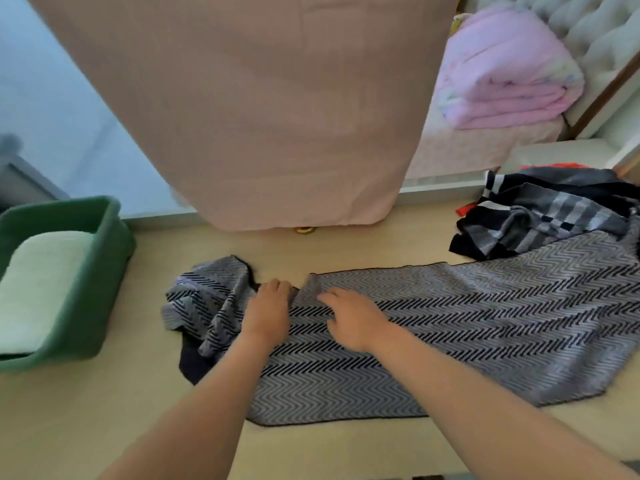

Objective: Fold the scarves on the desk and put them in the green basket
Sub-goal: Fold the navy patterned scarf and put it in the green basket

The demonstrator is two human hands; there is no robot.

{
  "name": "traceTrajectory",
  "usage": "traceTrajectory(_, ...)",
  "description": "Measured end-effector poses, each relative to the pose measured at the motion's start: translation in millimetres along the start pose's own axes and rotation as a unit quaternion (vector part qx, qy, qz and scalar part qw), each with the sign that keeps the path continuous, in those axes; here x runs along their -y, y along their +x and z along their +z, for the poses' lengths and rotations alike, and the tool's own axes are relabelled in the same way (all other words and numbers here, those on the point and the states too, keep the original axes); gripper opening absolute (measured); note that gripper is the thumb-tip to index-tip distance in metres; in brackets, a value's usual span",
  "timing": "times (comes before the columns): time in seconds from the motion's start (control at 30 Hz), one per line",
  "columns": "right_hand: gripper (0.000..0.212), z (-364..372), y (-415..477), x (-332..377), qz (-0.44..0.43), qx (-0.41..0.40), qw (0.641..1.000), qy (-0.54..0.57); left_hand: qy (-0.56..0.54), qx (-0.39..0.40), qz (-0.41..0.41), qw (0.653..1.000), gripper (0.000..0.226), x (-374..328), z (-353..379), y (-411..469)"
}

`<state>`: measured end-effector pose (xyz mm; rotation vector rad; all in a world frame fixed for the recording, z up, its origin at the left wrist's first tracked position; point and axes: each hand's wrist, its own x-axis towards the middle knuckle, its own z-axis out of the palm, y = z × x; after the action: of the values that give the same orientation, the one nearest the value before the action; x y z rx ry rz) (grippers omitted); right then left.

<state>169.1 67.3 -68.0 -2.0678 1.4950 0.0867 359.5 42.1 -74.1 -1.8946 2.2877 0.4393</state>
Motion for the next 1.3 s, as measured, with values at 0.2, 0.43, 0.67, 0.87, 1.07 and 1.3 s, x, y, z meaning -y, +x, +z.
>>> traceTrajectory(0.2,0.07,54.3,46.9,101.1,-0.02,0.064,0.997,-0.034,0.116,0.113,-0.007,0.987,0.069,134.1,16.8,-36.2)
traceTrajectory(0.43,0.055,75.1,75.3,167.9,0.087,0.048,0.983,-0.152,0.047,-0.033,-0.057,0.997,0.06,212.0,3.0,-61.2)
traceTrajectory(0.67,0.055,100.4,87.9,227.8,-0.012,0.052,0.999,-0.005,-0.037,0.005,-0.18,0.983,0.077,250.7,8.6,-75.2)
traceTrajectory(0.87,0.026,111.4,79.4,248.2,-0.035,0.092,0.995,0.033,-0.079,-0.104,-0.089,0.987,0.017,267.1,8.8,-92.5)
traceTrajectory(1.07,0.026,79.0,75.7,258.5,0.015,-0.013,0.985,0.173,-0.111,-0.055,0.045,0.991,0.052,267.8,0.0,-117.0)
traceTrajectory(1.3,0.029,41.2,75.1,273.0,0.022,-0.087,0.974,0.209,-0.157,-0.143,0.096,0.972,0.017,260.4,-9.5,-125.0)
